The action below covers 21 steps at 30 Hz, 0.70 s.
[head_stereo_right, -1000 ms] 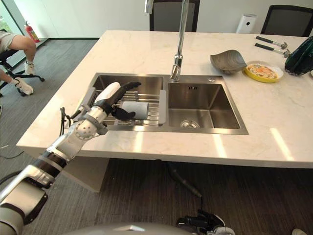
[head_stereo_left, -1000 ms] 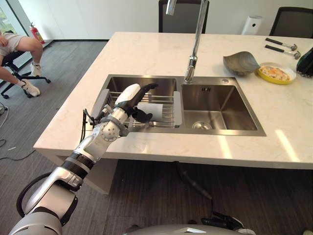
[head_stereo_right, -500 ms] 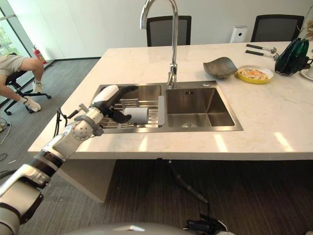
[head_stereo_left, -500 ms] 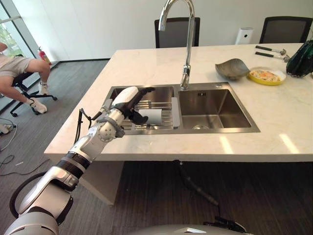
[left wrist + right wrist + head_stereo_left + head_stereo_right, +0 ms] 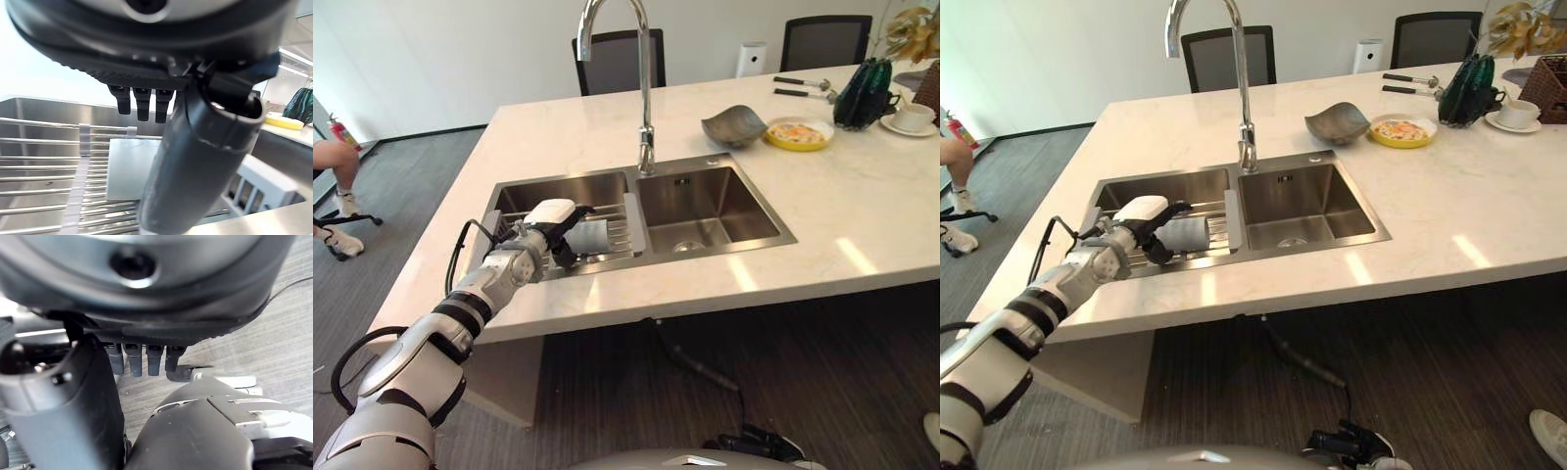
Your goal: Place the dishes in the dishwasher.
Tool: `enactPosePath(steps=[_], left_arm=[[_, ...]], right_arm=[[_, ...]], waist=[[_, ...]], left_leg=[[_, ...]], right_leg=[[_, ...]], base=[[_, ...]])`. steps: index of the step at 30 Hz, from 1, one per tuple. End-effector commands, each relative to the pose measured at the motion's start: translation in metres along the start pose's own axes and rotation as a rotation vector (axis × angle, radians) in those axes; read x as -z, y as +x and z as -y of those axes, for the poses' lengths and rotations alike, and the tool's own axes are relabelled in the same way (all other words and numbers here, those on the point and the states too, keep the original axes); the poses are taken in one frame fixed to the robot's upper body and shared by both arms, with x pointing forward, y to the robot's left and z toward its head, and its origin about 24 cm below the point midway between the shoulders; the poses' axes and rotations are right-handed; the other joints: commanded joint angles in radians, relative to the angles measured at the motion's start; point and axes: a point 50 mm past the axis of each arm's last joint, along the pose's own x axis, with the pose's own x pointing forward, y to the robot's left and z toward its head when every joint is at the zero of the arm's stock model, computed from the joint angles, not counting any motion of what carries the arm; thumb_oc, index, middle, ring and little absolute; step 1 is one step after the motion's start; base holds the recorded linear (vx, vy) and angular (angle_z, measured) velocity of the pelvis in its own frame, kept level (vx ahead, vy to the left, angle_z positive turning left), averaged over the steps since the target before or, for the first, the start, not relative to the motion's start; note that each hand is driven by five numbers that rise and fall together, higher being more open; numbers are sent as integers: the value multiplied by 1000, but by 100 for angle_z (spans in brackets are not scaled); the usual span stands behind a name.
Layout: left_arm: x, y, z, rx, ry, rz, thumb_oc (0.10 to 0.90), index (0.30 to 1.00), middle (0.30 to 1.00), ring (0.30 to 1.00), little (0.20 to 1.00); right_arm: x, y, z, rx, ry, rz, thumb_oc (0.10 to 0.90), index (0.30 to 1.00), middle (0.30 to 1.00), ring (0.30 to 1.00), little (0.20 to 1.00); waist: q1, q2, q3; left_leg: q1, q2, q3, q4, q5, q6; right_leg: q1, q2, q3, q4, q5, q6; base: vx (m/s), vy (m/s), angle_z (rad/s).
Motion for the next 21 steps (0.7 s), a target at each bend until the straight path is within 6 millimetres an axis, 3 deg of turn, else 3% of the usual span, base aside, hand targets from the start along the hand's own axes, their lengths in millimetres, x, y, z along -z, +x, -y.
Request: enactPosePath(steps=[1,4,21], left_arm=[[4,14,-102,-314,98,-73,800,900,900,900,900],[15,14,-104,-311,110,-140,800,900,900,900,900],[31,15,-88,-212,82,-260,800,900,900,900,900]], right_arm=[[25,-6,12,37,-58,-104,800,900,900,900,900],[22,-5,11,35,-67,-97,800,900,900,900,900],[13,-2,7,26,-89,-90,800,900,900,900,900]], waist=[[-22,-30,37],[-34,-29,36],[-56,-29,36]], left_leg=[[28,-32,29,10,-68,17],[33,-35,46,10,-72,19],[35,-47,77,10,-84,27]], right_leg=[[46,-68,-23,18,-127,109],[35,-67,-8,18,-120,112],[9,-71,8,18,-105,123]], base=[[3,37,-38],[-2,29,-32],[1,12,-6]])
